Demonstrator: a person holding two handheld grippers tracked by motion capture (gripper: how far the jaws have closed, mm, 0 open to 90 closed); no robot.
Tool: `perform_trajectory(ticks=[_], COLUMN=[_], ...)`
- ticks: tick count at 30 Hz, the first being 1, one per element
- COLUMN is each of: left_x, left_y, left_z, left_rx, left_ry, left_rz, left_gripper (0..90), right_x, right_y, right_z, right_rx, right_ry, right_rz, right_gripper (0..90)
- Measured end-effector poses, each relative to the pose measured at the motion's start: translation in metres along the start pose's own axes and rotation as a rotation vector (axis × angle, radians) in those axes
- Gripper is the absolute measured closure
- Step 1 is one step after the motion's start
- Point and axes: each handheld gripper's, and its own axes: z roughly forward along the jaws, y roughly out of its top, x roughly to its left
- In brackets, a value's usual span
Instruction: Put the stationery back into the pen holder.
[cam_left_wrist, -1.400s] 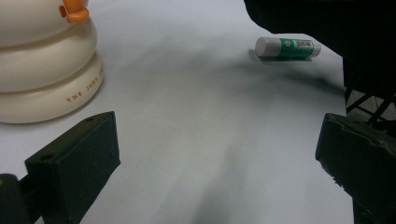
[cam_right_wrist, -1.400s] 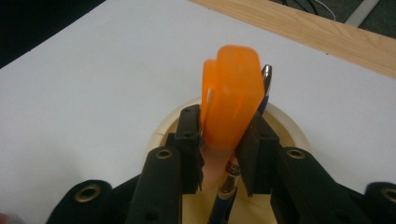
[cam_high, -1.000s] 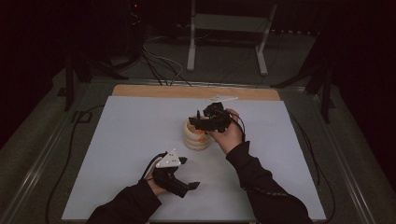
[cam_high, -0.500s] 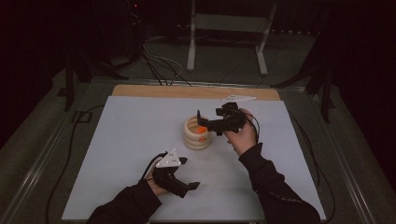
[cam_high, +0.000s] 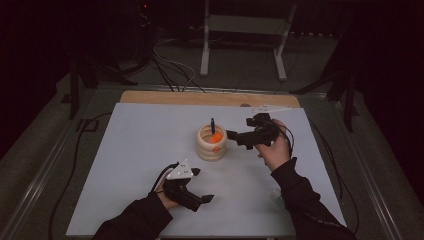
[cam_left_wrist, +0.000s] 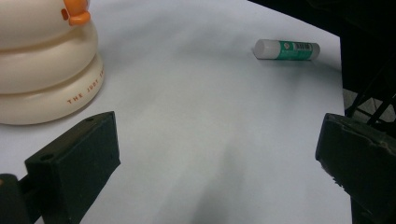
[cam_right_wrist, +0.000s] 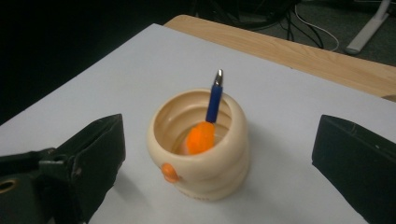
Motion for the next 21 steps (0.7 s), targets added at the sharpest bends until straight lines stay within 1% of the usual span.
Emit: perform_trajectory(ticks=[8, 15, 19, 21], left_x=[0.0, 0.001, 0.0, 0.0], left_y=[0.0, 0.0, 0.0, 0.0], left_z=[0.0, 0.0, 0.0, 0.0], left_rx=[0.0, -0.002, -0.004, -0.003], left_ry=[0.0, -0.001, -0.003, -0.001], left_rz=[0.001, -0.001, -0.005, -0.001], left_gripper=[0.3, 0.3, 0.3, 0.3], right_x=[-0.005, -0.006, -0.007, -0.009], right_y=[-0.014, -0.028, -0.036, -0.041], right_z=[-0.01, -0.022, -0.029, -0.032], right_rx=[-0.001, -0.018, -0.03, -0.036], right_ry=[0.01, 0.008, 0.008, 0.012], right_rz=[0.004, -0.034, -0.04, -0.035], right_gripper=[2.7, 2.7, 2.7, 2.7])
